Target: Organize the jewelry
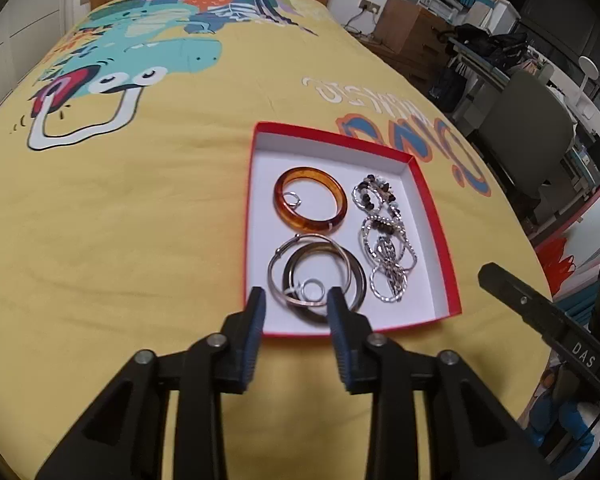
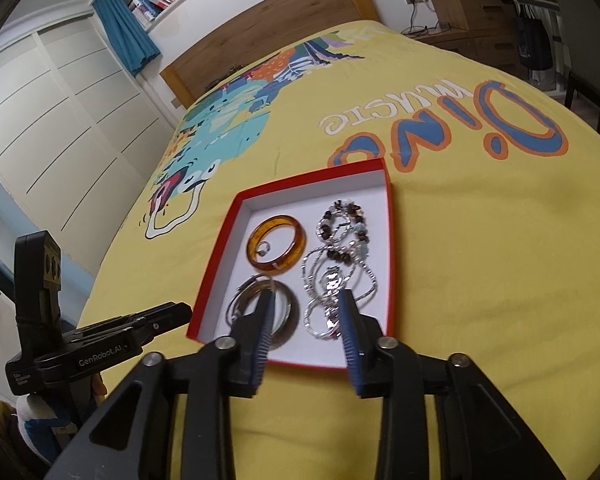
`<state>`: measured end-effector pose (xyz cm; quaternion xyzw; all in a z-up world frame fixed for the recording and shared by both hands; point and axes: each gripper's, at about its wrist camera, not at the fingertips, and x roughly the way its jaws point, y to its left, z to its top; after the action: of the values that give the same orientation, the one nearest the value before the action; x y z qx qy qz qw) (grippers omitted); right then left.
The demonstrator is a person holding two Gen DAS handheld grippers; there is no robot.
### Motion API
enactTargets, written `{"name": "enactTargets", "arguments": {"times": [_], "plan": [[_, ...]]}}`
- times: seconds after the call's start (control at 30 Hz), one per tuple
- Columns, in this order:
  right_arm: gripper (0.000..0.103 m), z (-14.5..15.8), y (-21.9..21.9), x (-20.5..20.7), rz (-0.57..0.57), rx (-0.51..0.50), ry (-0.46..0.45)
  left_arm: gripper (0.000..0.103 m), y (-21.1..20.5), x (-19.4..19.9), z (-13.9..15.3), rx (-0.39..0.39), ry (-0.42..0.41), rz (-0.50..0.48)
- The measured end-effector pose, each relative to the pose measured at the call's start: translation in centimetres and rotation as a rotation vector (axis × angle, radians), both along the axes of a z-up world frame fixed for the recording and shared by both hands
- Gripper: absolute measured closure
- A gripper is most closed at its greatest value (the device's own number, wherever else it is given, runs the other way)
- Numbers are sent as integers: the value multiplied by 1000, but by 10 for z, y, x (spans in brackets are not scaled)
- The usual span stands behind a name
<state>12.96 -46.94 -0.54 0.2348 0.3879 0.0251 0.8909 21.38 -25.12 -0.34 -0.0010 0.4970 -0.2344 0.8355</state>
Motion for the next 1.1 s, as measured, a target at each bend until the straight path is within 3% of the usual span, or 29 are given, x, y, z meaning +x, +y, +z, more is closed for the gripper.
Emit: {"name": "enactTargets", "arguments": {"times": [0.13,0.37,0.67,0.93,1.1], "plan": [[56,6,15,-13,-9,-18,1,69,15,-17,9,6,-27,15],[52,14,36,-38,-30,-48,9,65,47,-48,23,14,-73,57],[39,25,76,-63,-14,-91,-5,62,95,-85,38,42,-115,99],[19,30,117,-80,16,-139,-6,59,143,-116,46,83,-149,169],[14,35,141,-90,33,-167,-11,59,169,-131,51,112,-176,220]]}}
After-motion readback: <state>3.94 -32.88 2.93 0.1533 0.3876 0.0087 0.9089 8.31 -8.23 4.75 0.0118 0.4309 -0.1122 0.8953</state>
